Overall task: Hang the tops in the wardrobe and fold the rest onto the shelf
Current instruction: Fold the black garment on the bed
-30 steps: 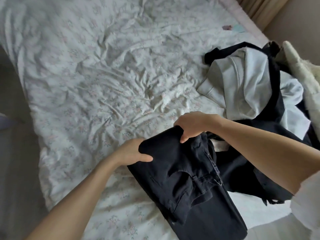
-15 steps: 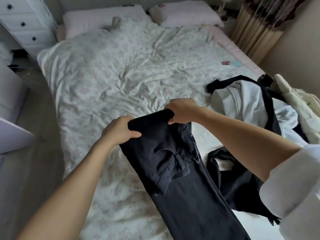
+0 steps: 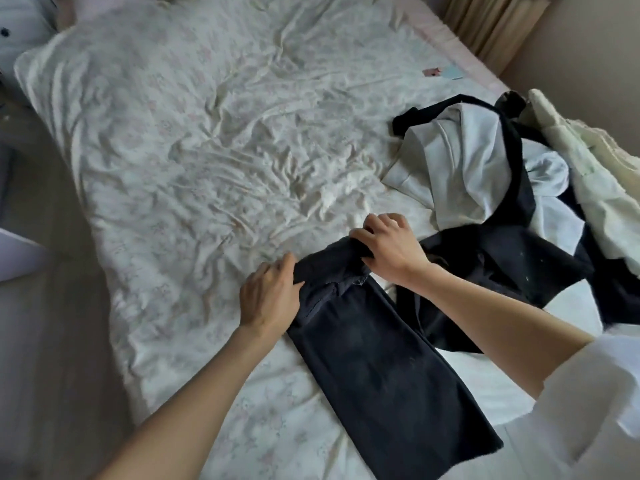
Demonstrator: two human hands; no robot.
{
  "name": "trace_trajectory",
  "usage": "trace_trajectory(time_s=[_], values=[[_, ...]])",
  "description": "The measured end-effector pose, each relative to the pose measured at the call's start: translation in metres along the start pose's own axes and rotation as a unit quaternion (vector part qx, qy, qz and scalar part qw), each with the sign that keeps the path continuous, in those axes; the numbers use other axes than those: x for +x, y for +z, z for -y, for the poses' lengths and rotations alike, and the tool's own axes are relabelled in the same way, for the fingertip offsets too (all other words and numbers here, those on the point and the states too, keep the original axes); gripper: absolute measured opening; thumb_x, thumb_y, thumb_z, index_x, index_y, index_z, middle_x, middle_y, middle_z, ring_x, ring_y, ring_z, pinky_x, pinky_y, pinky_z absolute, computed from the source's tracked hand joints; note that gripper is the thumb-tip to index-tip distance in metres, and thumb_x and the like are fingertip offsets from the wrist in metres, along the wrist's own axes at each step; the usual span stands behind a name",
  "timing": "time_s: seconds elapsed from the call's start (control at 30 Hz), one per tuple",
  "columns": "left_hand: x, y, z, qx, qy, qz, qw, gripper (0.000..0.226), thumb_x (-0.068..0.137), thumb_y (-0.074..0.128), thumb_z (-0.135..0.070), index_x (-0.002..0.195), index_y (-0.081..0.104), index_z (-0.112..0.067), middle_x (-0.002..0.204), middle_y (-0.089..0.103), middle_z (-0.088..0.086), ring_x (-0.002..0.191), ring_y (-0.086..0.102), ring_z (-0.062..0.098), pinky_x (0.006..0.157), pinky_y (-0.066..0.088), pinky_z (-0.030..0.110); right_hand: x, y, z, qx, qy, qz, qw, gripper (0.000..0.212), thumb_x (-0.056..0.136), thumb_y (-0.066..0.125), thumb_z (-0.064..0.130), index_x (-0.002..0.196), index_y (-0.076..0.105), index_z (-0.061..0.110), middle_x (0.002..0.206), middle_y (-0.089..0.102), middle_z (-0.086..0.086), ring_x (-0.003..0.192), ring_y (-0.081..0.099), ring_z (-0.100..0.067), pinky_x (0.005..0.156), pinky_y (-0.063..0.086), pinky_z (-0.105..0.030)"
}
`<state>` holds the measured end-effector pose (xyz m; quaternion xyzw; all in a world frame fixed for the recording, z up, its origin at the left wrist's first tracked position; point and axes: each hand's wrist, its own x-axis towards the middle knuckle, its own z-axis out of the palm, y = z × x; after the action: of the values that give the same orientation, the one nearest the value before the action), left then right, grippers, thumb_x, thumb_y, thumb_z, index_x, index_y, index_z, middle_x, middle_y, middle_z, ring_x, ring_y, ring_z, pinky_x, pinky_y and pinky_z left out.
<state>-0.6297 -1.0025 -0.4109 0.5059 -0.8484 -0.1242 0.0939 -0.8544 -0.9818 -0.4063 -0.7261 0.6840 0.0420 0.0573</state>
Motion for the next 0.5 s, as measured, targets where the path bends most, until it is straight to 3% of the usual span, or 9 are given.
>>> trace_trajectory(time_s=[0.1,0.2,0.27,0.33,0.4,0.43,0.5], values=[[-0.037,0.009,-0.022,-0.036,0.094,0.009,0.995,0.030,0.072,0.080,-0.020,0.091,0.060,-0.009,0.077,0.066,0.004,0.069,0.062,0.025,0.049,0.039,0.029,-0.048,0.011,-0.004,-0.015,0.005,-0.019,1.000,0.053,0.065,0.075,0.022,0.116,0.061,0.016,0.102,0.056,-0.010,0.098,0.057,-0.032,0.099,0.035,-0.049],[-0.070,0.020,-0.041,-0.063,0.169,0.032,0.983,0.040,0.057,0.089,-0.020,0.087,0.064,-0.010,0.090,0.069,0.000,0.069,0.066,0.020,0.045,0.046,0.026,-0.097,0.028,-0.010,-0.034,-0.004,-0.037,0.999,0.062,0.043,0.085,0.019,0.103,0.067,0.013,0.089,0.058,-0.010,0.084,0.061,-0.031,0.093,0.044,-0.052],[-0.091,0.037,-0.054,-0.080,0.198,0.062,0.975,0.040,0.058,0.087,-0.023,0.088,0.065,-0.010,0.101,0.069,0.000,0.073,0.067,0.019,0.047,0.048,0.024,-0.130,0.044,-0.014,-0.043,0.006,-0.017,0.999,0.067,0.036,0.088,0.022,0.099,0.067,0.014,0.087,0.058,-0.008,0.082,0.062,-0.029,0.092,0.045,-0.052],[-0.114,0.060,-0.064,-0.078,0.203,0.154,0.964,0.036,0.073,0.077,-0.030,0.100,0.061,-0.011,0.115,0.063,-0.002,0.087,0.065,0.018,0.057,0.053,0.027,-0.162,0.069,-0.017,-0.040,0.023,0.016,0.999,0.068,0.034,0.089,0.025,0.098,0.067,0.016,0.087,0.058,-0.007,0.083,0.062,-0.027,0.091,0.047,-0.050],[-0.131,0.086,-0.068,-0.041,0.192,0.269,0.943,0.036,0.089,0.056,-0.038,0.117,0.051,-0.016,0.127,0.052,-0.007,0.106,0.052,0.016,0.074,0.048,0.028,-0.186,0.092,-0.014,-0.025,0.035,0.089,0.995,0.066,0.043,0.088,0.028,0.104,0.065,0.018,0.091,0.058,-0.006,0.089,0.061,-0.026,0.090,0.047,-0.045],[-0.137,0.098,-0.068,-0.025,0.194,0.317,0.928,0.035,0.092,0.050,-0.040,0.119,0.048,-0.018,0.127,0.049,-0.008,0.112,0.046,0.015,0.082,0.043,0.028,-0.197,0.105,-0.012,-0.018,0.038,0.138,0.990,0.061,0.057,0.082,0.029,0.114,0.061,0.020,0.099,0.057,-0.005,0.098,0.058,-0.026,0.094,0.043,-0.043],[-0.142,0.117,-0.067,-0.012,0.182,0.376,0.909,0.033,0.095,0.045,-0.039,0.121,0.049,-0.020,0.129,0.049,-0.009,0.124,0.036,0.015,0.095,0.033,0.029,-0.215,0.129,-0.008,-0.022,0.063,0.236,0.970,0.050,0.083,0.058,0.028,0.132,0.045,0.027,0.118,0.049,-0.002,0.118,0.045,-0.023,0.105,0.028,-0.042]])
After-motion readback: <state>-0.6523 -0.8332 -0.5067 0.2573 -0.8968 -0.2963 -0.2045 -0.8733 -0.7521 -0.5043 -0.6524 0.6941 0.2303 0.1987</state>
